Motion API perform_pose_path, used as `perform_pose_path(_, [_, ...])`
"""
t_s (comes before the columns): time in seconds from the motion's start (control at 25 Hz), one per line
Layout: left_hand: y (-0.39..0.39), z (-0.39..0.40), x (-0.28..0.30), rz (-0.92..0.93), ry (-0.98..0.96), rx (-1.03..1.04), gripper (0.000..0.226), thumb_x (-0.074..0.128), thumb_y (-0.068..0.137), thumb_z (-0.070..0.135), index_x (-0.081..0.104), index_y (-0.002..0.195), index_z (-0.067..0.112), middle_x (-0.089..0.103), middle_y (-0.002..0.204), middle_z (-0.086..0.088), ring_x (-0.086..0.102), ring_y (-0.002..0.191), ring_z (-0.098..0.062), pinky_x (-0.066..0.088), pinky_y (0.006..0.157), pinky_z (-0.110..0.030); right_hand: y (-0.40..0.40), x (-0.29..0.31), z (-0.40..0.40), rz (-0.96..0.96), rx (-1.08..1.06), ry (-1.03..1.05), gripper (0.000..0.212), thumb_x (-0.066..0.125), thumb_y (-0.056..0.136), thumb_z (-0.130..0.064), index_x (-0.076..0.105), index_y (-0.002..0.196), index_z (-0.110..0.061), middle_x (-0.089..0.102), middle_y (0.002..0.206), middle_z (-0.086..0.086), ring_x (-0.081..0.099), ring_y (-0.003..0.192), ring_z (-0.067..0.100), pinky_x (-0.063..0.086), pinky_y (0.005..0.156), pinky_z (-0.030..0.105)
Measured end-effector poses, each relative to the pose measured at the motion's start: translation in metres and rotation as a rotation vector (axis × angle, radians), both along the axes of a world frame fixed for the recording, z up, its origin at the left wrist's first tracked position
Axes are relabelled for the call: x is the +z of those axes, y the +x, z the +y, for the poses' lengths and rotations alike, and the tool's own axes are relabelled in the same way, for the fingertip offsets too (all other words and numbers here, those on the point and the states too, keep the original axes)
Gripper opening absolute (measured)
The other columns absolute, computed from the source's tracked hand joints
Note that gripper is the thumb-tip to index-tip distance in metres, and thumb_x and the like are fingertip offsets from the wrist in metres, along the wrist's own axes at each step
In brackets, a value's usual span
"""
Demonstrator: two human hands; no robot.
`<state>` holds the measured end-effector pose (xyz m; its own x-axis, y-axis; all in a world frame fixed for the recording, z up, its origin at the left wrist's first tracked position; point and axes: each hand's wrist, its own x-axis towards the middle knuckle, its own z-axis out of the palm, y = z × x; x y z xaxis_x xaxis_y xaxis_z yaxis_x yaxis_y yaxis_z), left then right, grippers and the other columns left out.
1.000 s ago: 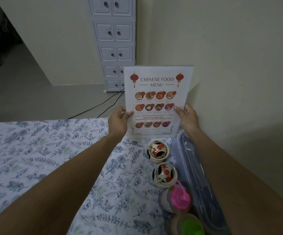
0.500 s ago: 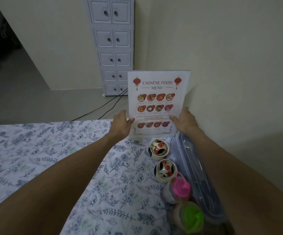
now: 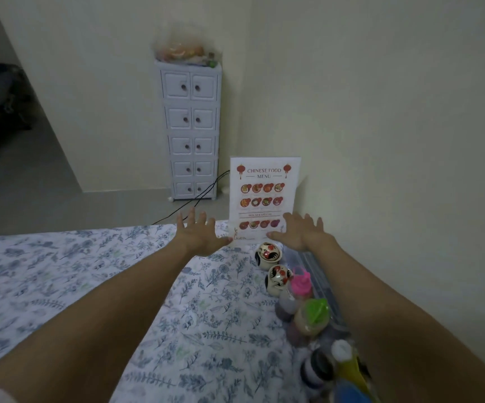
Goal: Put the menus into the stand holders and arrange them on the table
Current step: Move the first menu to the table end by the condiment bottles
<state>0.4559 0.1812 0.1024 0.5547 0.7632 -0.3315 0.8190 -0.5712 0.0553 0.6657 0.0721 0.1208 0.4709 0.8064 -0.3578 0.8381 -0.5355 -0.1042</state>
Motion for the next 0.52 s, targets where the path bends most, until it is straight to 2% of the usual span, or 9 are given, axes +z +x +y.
perform_pose_path(0.2, [-0.084,-0.071,0.054,-0.027,0.064,-0.043,0.090,0.024,0.087,0.073,0.012,0.155,0.015,0.000,0.165,-0.009,-0.013,0.151,-0.034,-0.013,0.116,-0.059,-0.098,0.047,-0.083,-0.044,-0.042,0.121,0.084,0.043,0.082,-0.070,0.022,0.149,-0.024,0.020,0.160,0.007,0.014,0.147,0.035,0.005,0.117,0.060])
perform_pose_path(0.4, [-0.179,-0.145,0.087,-0.063,0.096,-0.077,0.091,0.023,0.087,0.073,0.008,0.155,0.014,0.000,0.165,-0.007,-0.013,0.151,-0.033,-0.014,0.115,-0.058,-0.195,0.074,-0.158,-0.054,-0.046,0.195,0.091,0.041,0.077,-0.076,0.019,0.150,-0.028,0.018,0.161,0.004,0.016,0.147,0.035,0.010,0.117,0.060])
perform_pose_path(0.52, [-0.232,-0.180,0.089,-0.057,0.121,-0.103,0.088,0.022,0.090,0.069,0.007,0.155,0.011,-0.003,0.165,-0.010,-0.013,0.151,-0.033,-0.012,0.117,-0.055,-0.246,0.079,-0.190,-0.031,-0.026,0.219,0.097,0.037,0.071,-0.082,0.026,0.148,-0.024,0.026,0.159,0.006,0.026,0.143,0.036,0.023,0.114,0.057])
